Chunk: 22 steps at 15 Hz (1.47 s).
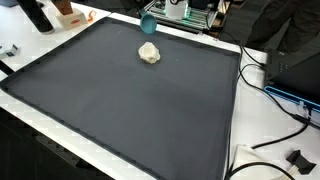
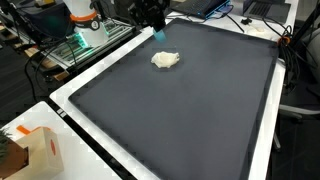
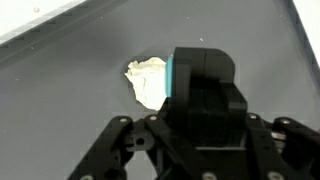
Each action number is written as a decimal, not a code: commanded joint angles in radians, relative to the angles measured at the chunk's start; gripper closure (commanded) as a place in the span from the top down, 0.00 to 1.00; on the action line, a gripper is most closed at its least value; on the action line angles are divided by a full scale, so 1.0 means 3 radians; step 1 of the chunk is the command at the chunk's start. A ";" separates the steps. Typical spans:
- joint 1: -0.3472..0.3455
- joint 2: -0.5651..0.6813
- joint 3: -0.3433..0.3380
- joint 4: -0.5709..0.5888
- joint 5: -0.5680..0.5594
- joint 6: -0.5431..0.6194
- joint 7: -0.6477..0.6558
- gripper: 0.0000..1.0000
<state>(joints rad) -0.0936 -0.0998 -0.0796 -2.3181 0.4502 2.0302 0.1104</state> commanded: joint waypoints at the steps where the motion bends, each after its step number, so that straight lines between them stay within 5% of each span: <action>1: 0.0043 -0.0296 0.0111 -0.0125 -0.0453 0.0026 0.0561 0.25; 9: 0.0081 -0.0627 0.0391 -0.0129 -0.1080 -0.0070 0.1248 0.25; 22: 0.0102 -0.0885 0.0641 -0.0077 -0.1433 -0.0202 0.1525 0.25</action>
<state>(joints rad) -0.0681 -0.3311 0.1004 -2.3320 0.0550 1.9966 0.5342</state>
